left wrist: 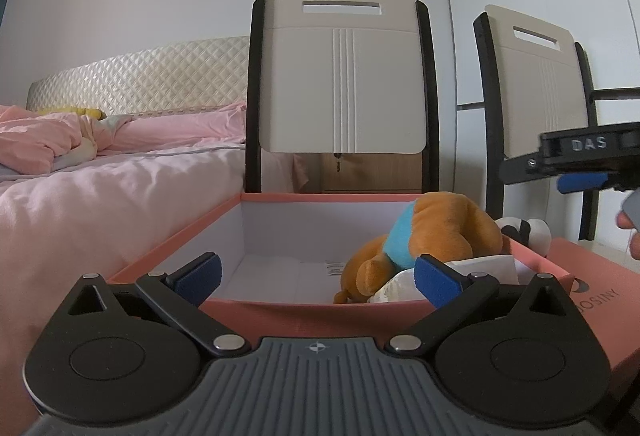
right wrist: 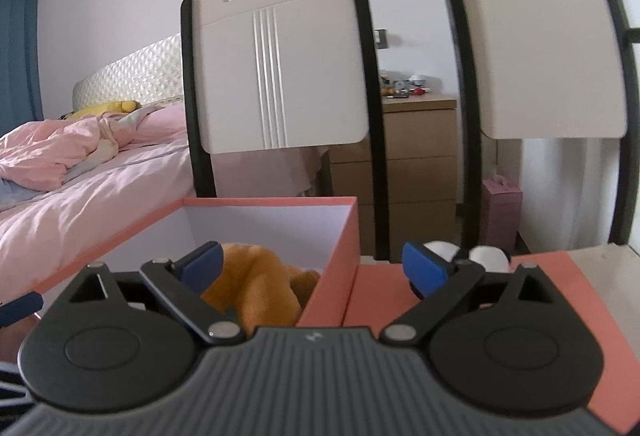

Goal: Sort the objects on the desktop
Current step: 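Drop the orange plush into the box and open the right tool, then move the right tool toward the black-and-white panda plush on the lid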

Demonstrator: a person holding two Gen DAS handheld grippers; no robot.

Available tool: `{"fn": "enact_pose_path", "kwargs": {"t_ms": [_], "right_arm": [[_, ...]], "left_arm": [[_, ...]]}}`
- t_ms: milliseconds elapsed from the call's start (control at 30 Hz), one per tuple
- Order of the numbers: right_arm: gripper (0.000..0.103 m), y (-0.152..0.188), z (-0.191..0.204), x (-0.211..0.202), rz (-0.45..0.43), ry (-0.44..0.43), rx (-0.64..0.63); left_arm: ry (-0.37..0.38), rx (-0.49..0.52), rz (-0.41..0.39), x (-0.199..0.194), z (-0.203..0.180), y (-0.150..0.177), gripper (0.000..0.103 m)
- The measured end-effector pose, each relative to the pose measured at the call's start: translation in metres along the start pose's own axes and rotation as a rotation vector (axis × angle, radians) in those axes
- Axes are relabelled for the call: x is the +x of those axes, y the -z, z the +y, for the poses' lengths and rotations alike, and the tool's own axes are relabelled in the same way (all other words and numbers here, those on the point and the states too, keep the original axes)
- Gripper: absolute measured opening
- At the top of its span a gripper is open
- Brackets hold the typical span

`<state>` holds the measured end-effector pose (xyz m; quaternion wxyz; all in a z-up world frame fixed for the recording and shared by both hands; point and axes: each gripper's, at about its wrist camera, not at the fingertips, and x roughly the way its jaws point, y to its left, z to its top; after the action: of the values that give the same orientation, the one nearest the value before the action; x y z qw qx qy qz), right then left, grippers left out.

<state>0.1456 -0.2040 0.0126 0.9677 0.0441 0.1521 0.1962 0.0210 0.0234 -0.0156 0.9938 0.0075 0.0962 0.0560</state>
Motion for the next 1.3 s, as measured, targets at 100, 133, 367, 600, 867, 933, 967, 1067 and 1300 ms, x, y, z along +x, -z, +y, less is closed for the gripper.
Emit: {"fn": "enact_pose_path", "kwargs": {"t_ms": [100,133,367,600,867,933,967,1067,1300], "right_arm": [[0.098,0.006,-0.001,-0.009,-0.002,0.011,0.015],[0.098,0.008,-0.002,-0.012,-0.003,0.015,0.020],[0.099,0.019,0.002,-0.029,-0.020,0.041,0.014],[0.099,0.028,0.005,-0.043,-0.035,0.062,0.006],[0.099,0.036,0.006,-0.053,-0.039,0.077,0.018],[0.099,0.038,0.006,-0.055,-0.040,0.081,0.022],[0.099,0.039,0.006,-0.056,-0.040,0.083,0.025],[0.099,0.042,0.006,-0.059,-0.040,0.088,0.032],[0.103,0.045,0.007,-0.063,-0.046,0.095,0.030]], "left_arm": [[0.000,0.002,0.000,0.000,-0.001,0.000,0.103],[0.000,0.002,-0.001,0.000,-0.001,0.000,0.103],[-0.002,-0.003,-0.009,-0.001,0.000,-0.001,0.103],[0.000,-0.001,-0.011,-0.001,-0.001,-0.001,0.103],[0.000,0.002,-0.011,-0.001,-0.001,-0.001,0.103],[0.001,0.003,-0.012,-0.002,-0.001,-0.001,0.103],[0.001,0.002,-0.013,-0.002,-0.001,-0.001,0.103],[0.000,0.000,-0.014,-0.002,-0.001,-0.001,0.103],[0.001,0.002,-0.015,-0.002,-0.002,0.000,0.103]]}}
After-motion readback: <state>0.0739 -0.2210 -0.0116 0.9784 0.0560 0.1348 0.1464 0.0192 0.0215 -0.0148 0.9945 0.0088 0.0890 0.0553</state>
